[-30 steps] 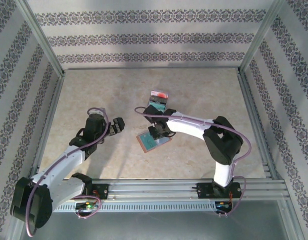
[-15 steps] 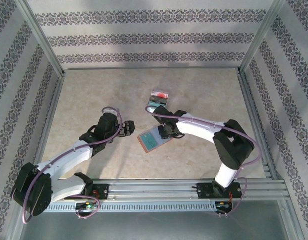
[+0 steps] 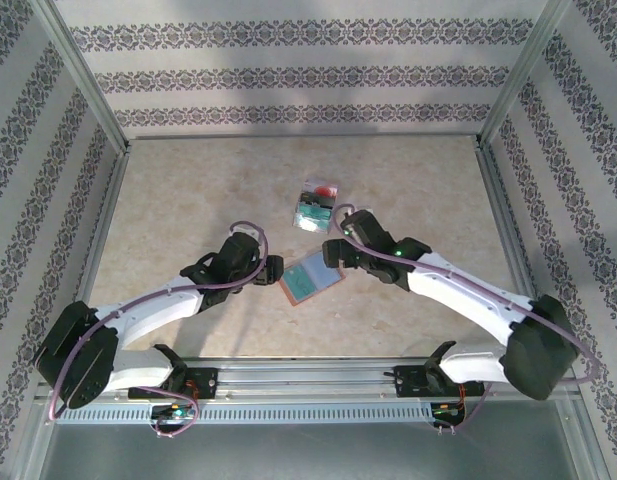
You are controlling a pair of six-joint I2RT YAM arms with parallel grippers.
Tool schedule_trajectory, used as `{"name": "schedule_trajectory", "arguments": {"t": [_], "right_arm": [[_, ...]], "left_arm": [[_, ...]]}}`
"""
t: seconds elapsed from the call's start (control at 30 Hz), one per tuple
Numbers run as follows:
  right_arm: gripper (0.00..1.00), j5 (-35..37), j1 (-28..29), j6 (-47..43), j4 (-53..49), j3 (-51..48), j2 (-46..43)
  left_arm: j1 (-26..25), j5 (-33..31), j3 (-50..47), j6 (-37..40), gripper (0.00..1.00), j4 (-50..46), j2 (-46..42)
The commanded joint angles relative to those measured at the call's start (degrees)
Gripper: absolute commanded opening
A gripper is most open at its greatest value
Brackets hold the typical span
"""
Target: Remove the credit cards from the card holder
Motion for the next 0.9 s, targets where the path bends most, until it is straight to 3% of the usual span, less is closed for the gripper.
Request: {"name": "schedule_trajectory", "arguments": {"t": [0.0, 0.2, 0.37, 0.53, 0.87], "right_arm": [[0.98, -1.23, -1.84, -2.04, 3.61, -2.09, -4.30], [0.98, -9.35, -9.13, 0.68, 3.65, -3.74, -8.85], [0.98, -13.06, -10.85, -0.50, 6.29, -6.14, -12.69], [0.98, -15.53, -13.87, 4.60, 5.35, -6.39, -11.97], [0.98, -16.95, -10.75, 1.05, 6.28, -5.11, -7.86]], "left_arm": [[-1.11, 1.03, 1.83, 0.35, 0.67, 1.70, 0.98], [-2.02, 2.75, 1.80, 0.01, 0.61, 2.40, 3.57], [-2.55, 4.44, 1.98, -0.48, 0.57, 2.94, 6.31], [-2.73, 7.11, 2.27, -1.23, 0.51, 4.92, 9.82], [-2.56, 9.18, 3.68, -2.07, 0.28, 7.66, 17.07]]}}
